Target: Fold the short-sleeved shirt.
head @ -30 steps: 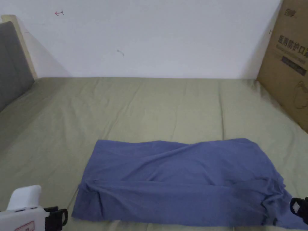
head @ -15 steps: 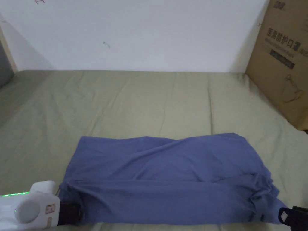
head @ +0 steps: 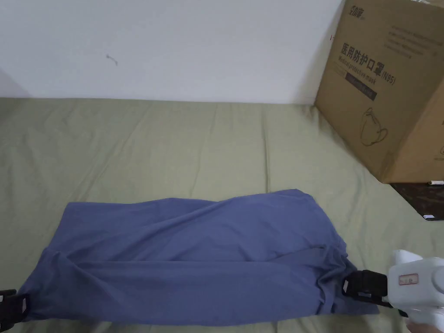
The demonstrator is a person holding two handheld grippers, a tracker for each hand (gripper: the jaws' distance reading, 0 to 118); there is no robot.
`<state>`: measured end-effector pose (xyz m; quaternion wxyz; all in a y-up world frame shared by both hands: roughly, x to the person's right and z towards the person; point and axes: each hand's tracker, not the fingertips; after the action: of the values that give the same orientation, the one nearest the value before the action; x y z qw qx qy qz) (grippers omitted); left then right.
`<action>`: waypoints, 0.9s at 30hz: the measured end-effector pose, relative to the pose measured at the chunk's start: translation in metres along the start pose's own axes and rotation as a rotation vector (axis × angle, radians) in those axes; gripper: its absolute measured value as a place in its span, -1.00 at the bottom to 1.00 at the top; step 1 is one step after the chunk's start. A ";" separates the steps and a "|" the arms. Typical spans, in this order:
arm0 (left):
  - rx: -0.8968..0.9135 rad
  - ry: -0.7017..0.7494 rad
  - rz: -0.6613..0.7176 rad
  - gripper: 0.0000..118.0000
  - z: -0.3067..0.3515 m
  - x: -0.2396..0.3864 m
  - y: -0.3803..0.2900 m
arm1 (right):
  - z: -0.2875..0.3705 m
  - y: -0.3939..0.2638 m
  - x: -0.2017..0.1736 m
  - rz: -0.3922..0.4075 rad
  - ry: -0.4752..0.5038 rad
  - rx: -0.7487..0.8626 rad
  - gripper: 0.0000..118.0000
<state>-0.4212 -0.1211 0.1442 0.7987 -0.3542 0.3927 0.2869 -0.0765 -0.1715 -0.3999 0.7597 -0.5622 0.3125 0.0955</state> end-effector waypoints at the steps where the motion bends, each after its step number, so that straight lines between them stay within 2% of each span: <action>1: -0.002 -0.003 0.005 -0.93 0.000 0.000 0.000 | -0.004 0.000 -0.001 0.000 0.004 -0.039 0.88; 2: -0.007 -0.003 0.004 -0.93 -0.001 0.001 -0.001 | -0.014 0.003 0.010 0.014 -0.005 -0.050 0.55; 4: -0.015 -0.005 0.001 -0.93 0.000 0.002 -0.003 | -0.003 0.000 0.002 0.122 -0.151 0.019 -0.12; 5: -0.016 -0.005 -0.001 -0.93 0.001 0.002 -0.004 | 0.004 -0.002 0.002 0.152 -0.120 0.055 -0.53; 6: -0.017 -0.012 0.001 -0.93 0.004 0.002 -0.005 | 0.020 -0.009 0.004 0.151 -0.047 0.071 -0.92; 7: -0.017 -0.016 0.003 -0.93 0.006 0.002 -0.004 | 0.026 -0.010 0.006 0.130 0.063 0.063 -0.94; 8: -0.014 -0.014 0.000 -0.93 0.010 0.004 -0.004 | 0.032 -0.012 0.003 0.127 0.039 0.063 -0.94; 9: -0.011 -0.017 -0.005 -0.93 0.015 0.004 -0.003 | 0.039 -0.014 -0.002 0.163 -0.007 0.075 -0.94; 11: -0.003 -0.023 -0.017 -0.93 0.026 0.005 -0.001 | 0.054 -0.019 0.004 0.195 0.014 0.095 -0.94; 14: 0.028 0.018 -0.068 -0.93 0.048 0.002 -0.002 | 0.084 -0.033 0.013 0.190 0.016 0.119 -0.94; 19: 0.007 -0.053 0.038 -0.93 0.086 -0.018 -0.041 | 0.119 -0.075 0.040 0.147 0.046 0.112 -0.94; 23: -0.076 -0.050 0.037 -0.93 0.095 -0.030 -0.087 | 0.119 -0.116 0.057 0.132 0.053 0.055 -0.94; 25: -0.117 -0.096 0.061 -0.93 0.091 -0.037 -0.103 | 0.109 -0.128 0.065 0.130 0.044 0.036 -0.94; 26: -0.113 -0.118 0.089 -0.92 0.090 -0.040 -0.109 | 0.102 -0.132 0.065 0.112 0.037 0.024 -0.88; 27: -0.109 -0.130 0.111 -0.85 0.090 -0.042 -0.112 | 0.099 -0.135 0.065 0.102 0.016 0.016 -0.64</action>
<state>-0.3225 -0.1228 0.2571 0.7850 -0.3554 0.3430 0.3740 0.0779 -0.1420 -0.3129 0.7558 -0.5401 0.3477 0.1271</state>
